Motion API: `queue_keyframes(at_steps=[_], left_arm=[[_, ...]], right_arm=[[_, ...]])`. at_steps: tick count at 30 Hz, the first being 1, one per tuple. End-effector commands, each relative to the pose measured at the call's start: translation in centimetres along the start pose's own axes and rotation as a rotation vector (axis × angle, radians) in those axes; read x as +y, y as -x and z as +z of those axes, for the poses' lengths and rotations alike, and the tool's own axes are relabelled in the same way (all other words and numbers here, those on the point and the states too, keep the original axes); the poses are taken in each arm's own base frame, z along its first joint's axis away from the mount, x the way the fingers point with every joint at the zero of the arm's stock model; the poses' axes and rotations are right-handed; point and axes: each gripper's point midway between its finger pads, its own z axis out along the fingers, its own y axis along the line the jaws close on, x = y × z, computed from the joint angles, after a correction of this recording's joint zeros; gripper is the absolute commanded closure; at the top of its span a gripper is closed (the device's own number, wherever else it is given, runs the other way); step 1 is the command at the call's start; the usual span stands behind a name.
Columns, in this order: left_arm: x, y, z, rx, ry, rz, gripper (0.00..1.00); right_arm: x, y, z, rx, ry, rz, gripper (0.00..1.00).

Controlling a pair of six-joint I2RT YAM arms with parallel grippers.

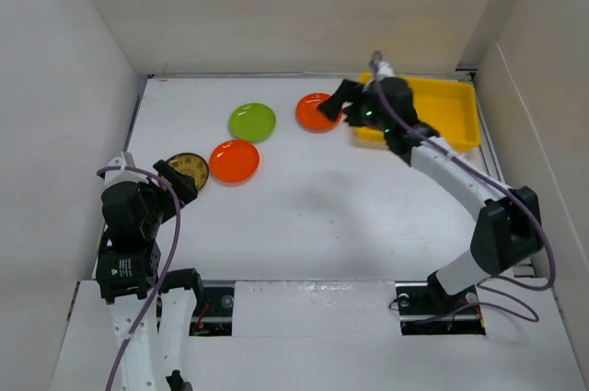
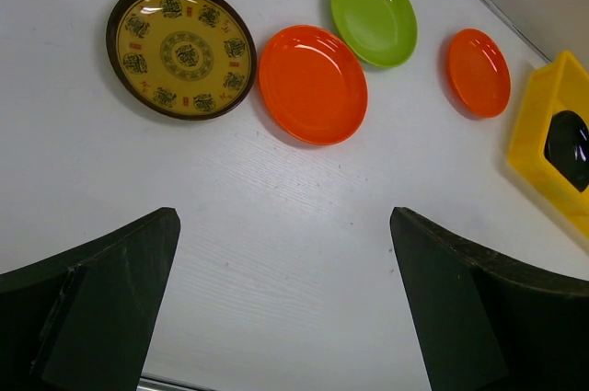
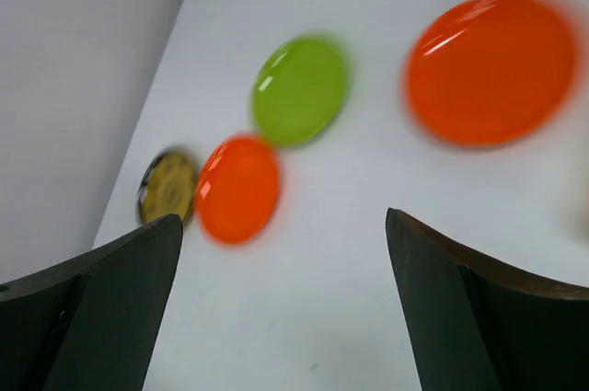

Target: Place the plates into the plastic bin on the countertop

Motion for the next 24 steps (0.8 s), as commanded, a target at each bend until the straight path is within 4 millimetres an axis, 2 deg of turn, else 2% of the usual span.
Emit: queue_keyframes(at_steps=[1,2,3,4,5,6,7,8,9,10,11,13,14,16,17,18,20,21,24], left_arm=[[-0.1,0.6,0.5,-0.021,0.001,-0.005,0.0],[0.0,0.5,0.6,-0.013,0.006,-0.005,0.0],[0.0,0.5,0.6,-0.013,0.006,-0.005,0.0],[0.0,0.5,0.6,-0.013,0.006,-0.005,0.0],[0.0,0.5,0.6,-0.013,0.006,-0.005,0.0],[0.0,0.5,0.6,-0.013,0.006,-0.005,0.0],[0.0,0.7,0.4,-0.018,0.015,-0.016,0.0],[0.1,0.9,0.2,-0.036,0.016,-0.015,0.0],[0.1,0.9,0.2,-0.037,0.016,-0.015,0.0],[0.0,1.0,-0.1,-0.046,0.011,-0.024,0.0],[0.2,1.1,-0.1,-0.051,0.019,-0.024,0.0],[0.2,1.0,0.1,-0.043,0.023,-0.025,0.0],[0.3,0.9,0.4,-0.03,0.031,-0.025,0.0],[0.2,0.7,0.7,-0.016,0.029,-0.025,0.0],[0.2,0.7,0.7,-0.016,0.029,-0.025,0.0],[0.2,0.7,0.7,-0.016,0.029,-0.025,0.0],[0.2,0.7,0.7,-0.016,0.029,-0.025,0.0],[0.2,0.7,0.7,-0.016,0.029,-0.025,0.0],[0.2,0.8,0.4,-0.026,0.023,-0.016,0.0]], right_arm=[[4.5,-10.9,2.7,0.204,0.167,-0.008,0.03],[7.6,-13.1,3.1,0.239,0.276,-0.009,0.06],[8.9,-14.3,3.8,0.261,0.318,0.006,0.11],[8.8,-17.4,5.4,0.326,0.33,0.039,0.12],[9.8,-18.7,5.7,0.361,0.383,0.051,0.14],[11.8,-19.0,6.4,0.358,0.43,0.057,0.17],[11.3,-21.4,7.7,0.402,0.424,0.072,0.18],[11.6,-22.0,8.3,0.416,0.424,0.087,0.19],[11.6,-22.3,8.9,0.417,0.423,0.088,0.19],[12.6,-22.3,9.4,0.416,0.439,0.094,0.21],[11.7,-23.4,10.3,0.431,0.404,0.097,0.21],[12.0,-23.6,11.3,0.436,0.38,0.105,0.22],[11.2,-24.8,12.0,0.462,0.356,0.108,0.22],[10.9,-25.3,13.1,0.469,0.336,0.109,0.23],[11.7,-25.3,13.5,0.476,0.341,0.119,0.27],[11.0,-26.7,14.2,0.509,0.321,0.136,0.29],[10.7,-26.8,15.2,0.514,0.283,0.136,0.33],[10.1,-27.8,15.7,0.534,0.263,0.15,0.33],[9.8,-28.4,16.5,0.564,0.232,0.161,0.4]])
